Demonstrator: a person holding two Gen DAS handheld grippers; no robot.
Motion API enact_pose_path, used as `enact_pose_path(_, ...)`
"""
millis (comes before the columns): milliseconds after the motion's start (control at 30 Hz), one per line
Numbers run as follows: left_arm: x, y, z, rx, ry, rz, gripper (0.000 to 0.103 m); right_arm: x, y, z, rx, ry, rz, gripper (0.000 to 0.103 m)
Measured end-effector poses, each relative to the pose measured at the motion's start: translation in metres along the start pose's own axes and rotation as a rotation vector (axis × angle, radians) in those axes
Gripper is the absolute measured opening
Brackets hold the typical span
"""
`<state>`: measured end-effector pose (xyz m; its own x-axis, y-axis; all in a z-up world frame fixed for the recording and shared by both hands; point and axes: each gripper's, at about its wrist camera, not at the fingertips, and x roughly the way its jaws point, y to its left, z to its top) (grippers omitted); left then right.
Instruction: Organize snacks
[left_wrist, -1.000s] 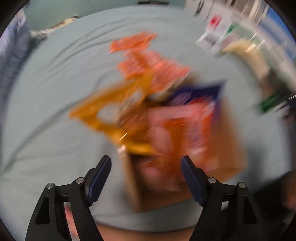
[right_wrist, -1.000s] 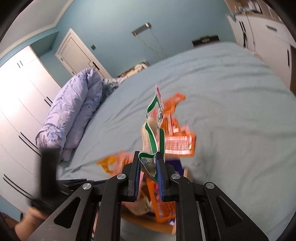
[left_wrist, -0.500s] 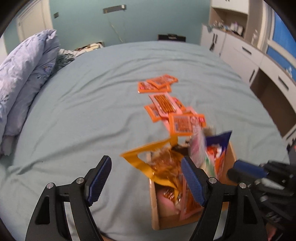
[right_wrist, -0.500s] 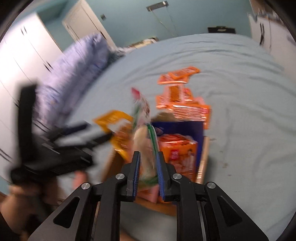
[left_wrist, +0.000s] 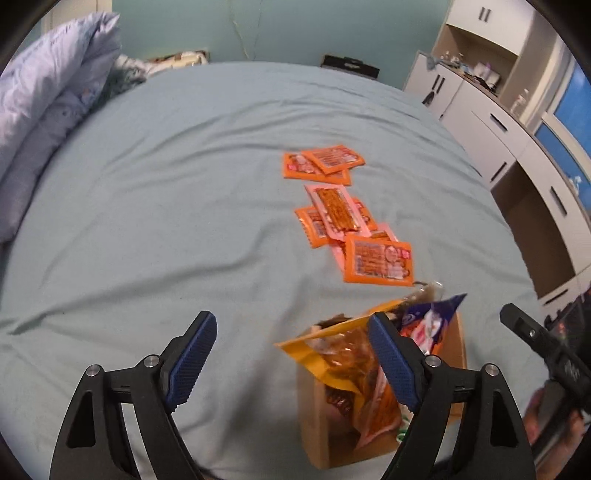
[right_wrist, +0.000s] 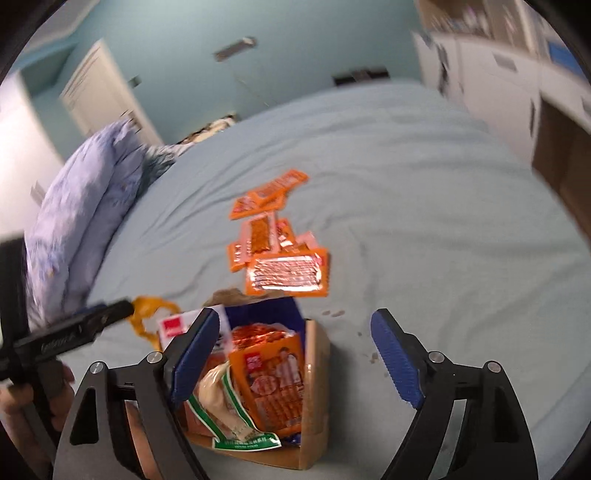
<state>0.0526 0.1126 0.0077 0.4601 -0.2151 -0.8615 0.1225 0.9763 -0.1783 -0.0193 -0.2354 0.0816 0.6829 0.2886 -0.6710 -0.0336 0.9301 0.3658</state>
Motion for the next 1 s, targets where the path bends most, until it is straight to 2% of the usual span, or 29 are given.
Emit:
enact_pose_path(133, 0.004, 0.023, 0.013, -0.052, -0.025, 0.074, 0.086, 0.016, -0.030, 0.007, 0.173, 0.097, 0.065, 0.084)
enact_pose_path(233, 0.016, 0.028, 0.028, -0.012, -0.014, 0.157, 0.087, 0.027, -0.038, 0.022, 0.192, 0.125, 0.058, 0.084)
enact_pose_path(333, 0.030, 0.033, 0.044, 0.016, -0.019, 0.242, 0.087, 0.031, -0.036, 0.038, 0.160, 0.127, 0.042, 0.084)
enact_pose_path(433, 0.048, 0.041, 0.056, -0.011, 0.009, 0.245, 0.087, 0.046, -0.029, 0.046, 0.136, 0.158, 0.038, 0.084)
enact_pose_path(533, 0.065, 0.044, 0.064, -0.030, 0.042, 0.229, 0.086, 0.076, -0.020, 0.055, 0.128, 0.254, 0.040, 0.084)
enact_pose_path(600, 0.075, 0.044, 0.068, -0.025, 0.055, 0.235, 0.086, 0.096, -0.008, 0.065, 0.078, 0.332, 0.044, 0.084)
enact_pose_path(733, 0.092, 0.043, 0.077, -0.006, 0.071, 0.271, 0.087, 0.136, 0.008, 0.084, -0.048, 0.446, -0.069, 0.084)
enact_pose_path(800, 0.100, 0.042, 0.079, 0.000, 0.083, 0.278, 0.087, 0.160, 0.010, 0.094, -0.069, 0.506, -0.112, 0.084)
enact_pose_path(1000, 0.105, 0.039, 0.079, 0.003, 0.106, 0.250, 0.086, 0.222, 0.013, 0.112, -0.053, 0.641, -0.092, 0.084)
